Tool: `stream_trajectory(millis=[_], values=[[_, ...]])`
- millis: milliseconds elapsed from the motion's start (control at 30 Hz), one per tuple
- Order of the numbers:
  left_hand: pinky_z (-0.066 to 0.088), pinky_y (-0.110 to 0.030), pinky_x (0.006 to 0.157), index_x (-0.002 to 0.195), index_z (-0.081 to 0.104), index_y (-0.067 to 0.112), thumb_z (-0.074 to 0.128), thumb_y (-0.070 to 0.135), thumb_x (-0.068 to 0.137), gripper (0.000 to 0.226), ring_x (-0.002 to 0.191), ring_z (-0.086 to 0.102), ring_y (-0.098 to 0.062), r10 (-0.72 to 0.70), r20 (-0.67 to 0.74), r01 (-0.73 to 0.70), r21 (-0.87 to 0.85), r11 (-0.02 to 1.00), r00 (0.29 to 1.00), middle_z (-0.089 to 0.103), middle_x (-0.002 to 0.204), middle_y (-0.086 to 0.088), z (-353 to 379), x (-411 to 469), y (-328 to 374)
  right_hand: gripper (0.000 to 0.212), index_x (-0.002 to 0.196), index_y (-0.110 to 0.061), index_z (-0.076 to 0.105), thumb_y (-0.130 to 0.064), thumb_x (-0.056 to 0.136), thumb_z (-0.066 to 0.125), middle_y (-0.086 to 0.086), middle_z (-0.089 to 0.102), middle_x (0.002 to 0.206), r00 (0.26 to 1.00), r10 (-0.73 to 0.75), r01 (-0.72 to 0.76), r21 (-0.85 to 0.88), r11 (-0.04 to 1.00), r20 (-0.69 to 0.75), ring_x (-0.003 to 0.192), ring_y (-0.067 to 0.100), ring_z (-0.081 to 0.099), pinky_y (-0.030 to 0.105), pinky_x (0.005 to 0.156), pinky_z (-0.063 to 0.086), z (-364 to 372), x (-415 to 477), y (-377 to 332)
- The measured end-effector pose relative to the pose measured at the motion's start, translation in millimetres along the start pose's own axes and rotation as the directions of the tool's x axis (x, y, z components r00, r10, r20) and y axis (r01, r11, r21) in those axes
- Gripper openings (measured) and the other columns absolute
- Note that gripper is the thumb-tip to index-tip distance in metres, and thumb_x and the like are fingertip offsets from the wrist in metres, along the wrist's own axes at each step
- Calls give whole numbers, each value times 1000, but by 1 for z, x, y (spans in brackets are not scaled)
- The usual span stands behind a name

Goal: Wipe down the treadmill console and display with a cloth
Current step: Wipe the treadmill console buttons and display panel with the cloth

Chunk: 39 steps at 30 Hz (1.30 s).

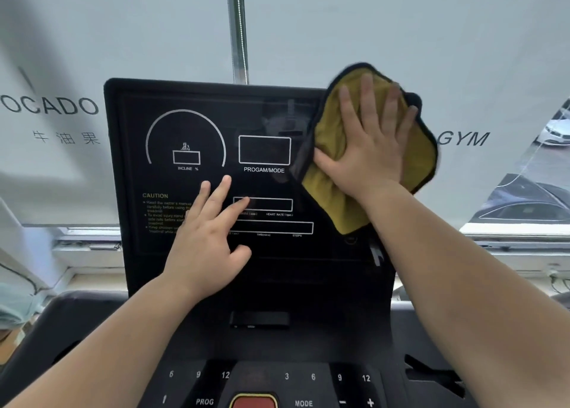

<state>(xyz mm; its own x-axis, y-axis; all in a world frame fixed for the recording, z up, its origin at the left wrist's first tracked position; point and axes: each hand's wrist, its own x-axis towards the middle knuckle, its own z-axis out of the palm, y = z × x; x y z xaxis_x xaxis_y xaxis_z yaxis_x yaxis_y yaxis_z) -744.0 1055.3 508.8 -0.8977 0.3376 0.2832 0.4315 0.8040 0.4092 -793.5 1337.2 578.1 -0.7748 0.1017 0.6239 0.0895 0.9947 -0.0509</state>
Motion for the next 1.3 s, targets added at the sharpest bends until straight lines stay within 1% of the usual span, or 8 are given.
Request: stream_trajectory(millis=[100,267,500,700,867,1133,1233,1300], values=[[23,-57,122,149,47,24,59,33,77,74,156,12,-23,-2,-97,2,1,1000,995,18,169,0,-1,-7,0,105,165,-34,13,-83,80,50,5,3,174,990,-129,133,52,990,-62,157,45,-5,68,122,-8,11,-1,-26],[30,-55,119,142,55,16,60,36,74,71,147,33,-36,9,-136,4,92,996,991,35,160,-14,19,-38,-11,98,159,-25,38,-68,76,67,12,20,170,959,-265,279,168,946,-103,155,48,7,71,120,-5,50,-81,-17],[34,-63,112,135,61,19,61,40,73,65,145,34,-39,-33,-50,40,155,987,998,33,159,-15,65,-98,-11,116,165,-31,7,-80,69,51,4,-11,172,968,-119,101,94,990,220,156,34,-21,62,123,-13,71,-207,5],[37,-62,111,137,58,23,54,49,74,68,143,37,-38,-118,72,104,179,978,990,39,158,-12,84,-143,-25,131,155,-27,-33,-101,70,35,5,-44,161,836,68,-88,12,996,545,149,35,-39,58,123,-17,59,-268,6],[35,-61,112,138,57,23,44,56,79,69,142,36,-36,-222,128,197,183,963,967,44,155,-11,87,-171,-45,131,160,-26,-19,-109,62,8,7,-35,165,661,24,-63,24,998,750,150,35,-36,60,125,-11,28,-328,-4],[44,-53,102,126,67,17,49,56,82,62,125,51,-33,-153,62,146,106,984,986,59,138,-7,87,-187,-35,117,159,-39,-22,-103,63,0,-3,-36,164,549,-161,70,147,987,820,148,31,-41,58,123,-17,11,-332,-48],[48,-48,95,119,70,19,57,67,77,64,111,57,-27,-28,78,23,62,998,997,65,119,1,89,-186,-13,104,161,-42,-12,-97,73,0,-6,-22,170,542,-223,133,179,975,810,156,29,-24,55,127,-3,-1,-342,-44],[50,-44,88,112,72,23,62,74,71,67,102,58,-22,69,149,-80,64,995,986,64,108,5,94,-188,3,87,161,-41,25,-88,89,11,-2,21,171,660,-195,133,142,981,726,156,32,22,54,119,32,-10,-351,-35]])
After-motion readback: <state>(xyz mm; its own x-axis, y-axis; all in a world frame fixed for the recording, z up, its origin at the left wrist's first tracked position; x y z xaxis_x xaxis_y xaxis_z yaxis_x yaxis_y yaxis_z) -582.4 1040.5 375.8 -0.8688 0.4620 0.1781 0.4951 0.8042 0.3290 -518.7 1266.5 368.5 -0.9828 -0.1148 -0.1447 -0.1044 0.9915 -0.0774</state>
